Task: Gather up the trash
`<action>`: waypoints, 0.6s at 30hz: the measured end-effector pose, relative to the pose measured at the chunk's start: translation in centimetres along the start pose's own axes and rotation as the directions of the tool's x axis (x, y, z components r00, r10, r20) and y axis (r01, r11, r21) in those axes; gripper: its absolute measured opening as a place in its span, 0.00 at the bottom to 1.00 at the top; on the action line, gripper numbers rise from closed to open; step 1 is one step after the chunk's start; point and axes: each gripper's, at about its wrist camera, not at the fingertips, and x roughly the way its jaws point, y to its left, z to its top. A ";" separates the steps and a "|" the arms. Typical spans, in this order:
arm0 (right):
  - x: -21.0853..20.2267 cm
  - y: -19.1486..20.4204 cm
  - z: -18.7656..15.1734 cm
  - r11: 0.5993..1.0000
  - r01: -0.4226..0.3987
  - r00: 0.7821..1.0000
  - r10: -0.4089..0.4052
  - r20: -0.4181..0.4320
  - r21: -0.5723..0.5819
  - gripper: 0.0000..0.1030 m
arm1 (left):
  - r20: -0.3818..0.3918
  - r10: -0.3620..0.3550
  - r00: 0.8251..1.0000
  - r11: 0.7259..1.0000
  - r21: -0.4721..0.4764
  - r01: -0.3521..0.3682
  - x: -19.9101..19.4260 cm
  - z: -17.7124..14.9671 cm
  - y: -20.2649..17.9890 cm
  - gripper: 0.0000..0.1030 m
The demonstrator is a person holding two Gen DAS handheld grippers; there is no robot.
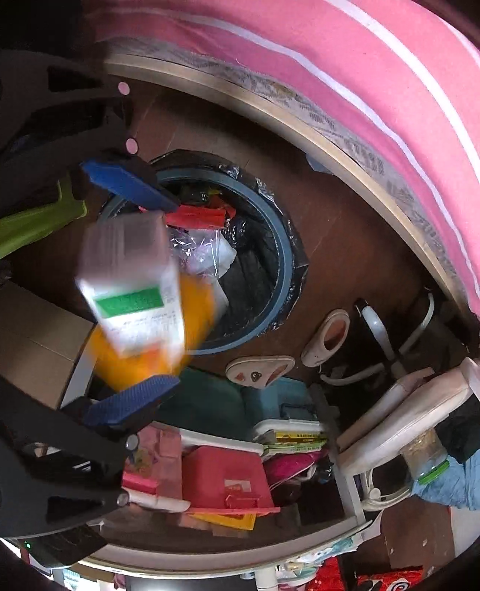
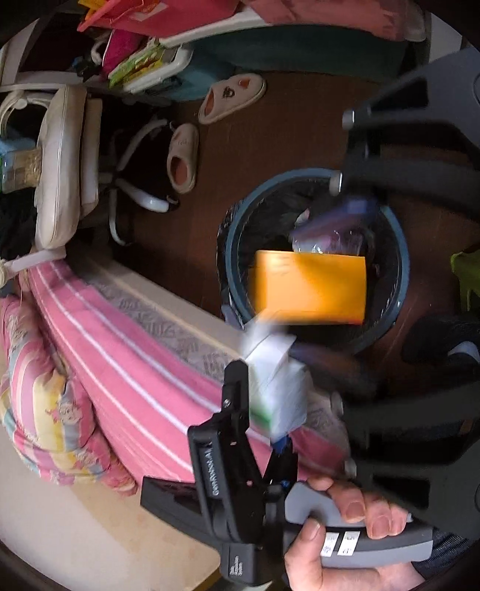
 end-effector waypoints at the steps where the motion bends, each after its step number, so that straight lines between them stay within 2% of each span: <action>1: -0.3 0.1 0.0 1.000 0.007 1.000 -0.007 0.010 -0.002 0.71 | 0.004 -0.007 1.000 1.000 -0.005 0.007 -0.1 0.0 0.0 0.84; 6: -1.5 0.8 0.2 0.999 0.012 0.999 -0.010 0.047 -0.037 0.77 | 0.049 -0.032 0.998 0.999 0.000 0.032 -1.3 0.1 -0.7 0.85; 10: -3.2 2.1 0.7 0.998 0.001 0.995 0.006 0.099 -0.068 0.81 | 0.115 -0.067 0.991 0.998 0.013 0.066 -3.6 -0.3 -1.3 0.85; 13: -4.7 3.5 1.5 0.996 -0.019 0.991 0.031 0.132 -0.089 0.83 | 0.186 -0.092 0.978 0.996 0.016 0.091 -6.0 -1.0 -1.5 0.86; 18: -7.1 6.8 2.3 0.988 -0.049 0.980 0.076 0.186 -0.148 0.86 | 0.318 -0.119 0.940 0.993 0.014 0.121 -10.7 -2.2 -1.2 0.89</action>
